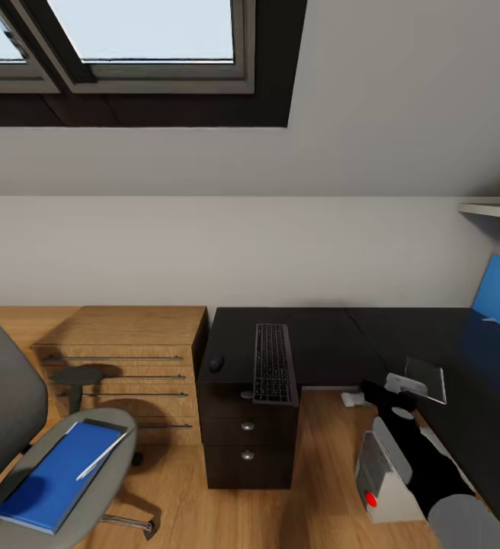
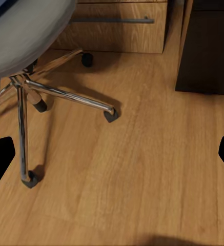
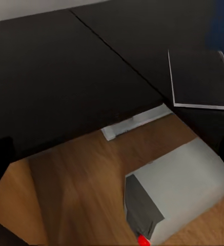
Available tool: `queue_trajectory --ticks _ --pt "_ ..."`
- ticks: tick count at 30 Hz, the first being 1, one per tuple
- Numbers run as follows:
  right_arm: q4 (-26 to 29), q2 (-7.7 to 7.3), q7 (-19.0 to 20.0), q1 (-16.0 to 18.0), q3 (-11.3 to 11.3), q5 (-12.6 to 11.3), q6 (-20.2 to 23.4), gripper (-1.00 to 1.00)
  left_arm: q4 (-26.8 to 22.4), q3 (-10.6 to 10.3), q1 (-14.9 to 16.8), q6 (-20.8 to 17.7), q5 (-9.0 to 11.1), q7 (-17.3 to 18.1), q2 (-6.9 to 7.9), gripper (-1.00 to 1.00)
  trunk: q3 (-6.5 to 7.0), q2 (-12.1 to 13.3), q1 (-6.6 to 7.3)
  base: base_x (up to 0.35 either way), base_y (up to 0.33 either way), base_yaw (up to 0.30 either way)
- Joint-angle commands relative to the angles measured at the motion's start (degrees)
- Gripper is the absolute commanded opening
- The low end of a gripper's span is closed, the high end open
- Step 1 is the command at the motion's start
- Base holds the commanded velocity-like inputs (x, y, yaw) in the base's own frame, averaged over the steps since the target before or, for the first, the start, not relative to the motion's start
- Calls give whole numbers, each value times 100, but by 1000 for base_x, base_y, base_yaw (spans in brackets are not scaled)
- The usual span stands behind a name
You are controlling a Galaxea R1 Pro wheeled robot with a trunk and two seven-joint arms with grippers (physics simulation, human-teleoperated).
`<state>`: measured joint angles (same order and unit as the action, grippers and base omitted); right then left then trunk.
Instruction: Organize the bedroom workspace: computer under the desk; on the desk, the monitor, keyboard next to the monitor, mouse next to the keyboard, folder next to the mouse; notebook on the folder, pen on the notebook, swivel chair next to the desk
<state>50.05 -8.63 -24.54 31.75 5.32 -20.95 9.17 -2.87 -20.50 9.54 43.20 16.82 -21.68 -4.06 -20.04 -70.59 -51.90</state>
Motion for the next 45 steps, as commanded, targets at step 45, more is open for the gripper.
queue_trajectory --ticks 45 --pt "-3373 -1067 432 1221 -48 -520 -1045 100 23 -60 4 30 44 -55 -29 100 -7 -4 -1 209 -114 0"
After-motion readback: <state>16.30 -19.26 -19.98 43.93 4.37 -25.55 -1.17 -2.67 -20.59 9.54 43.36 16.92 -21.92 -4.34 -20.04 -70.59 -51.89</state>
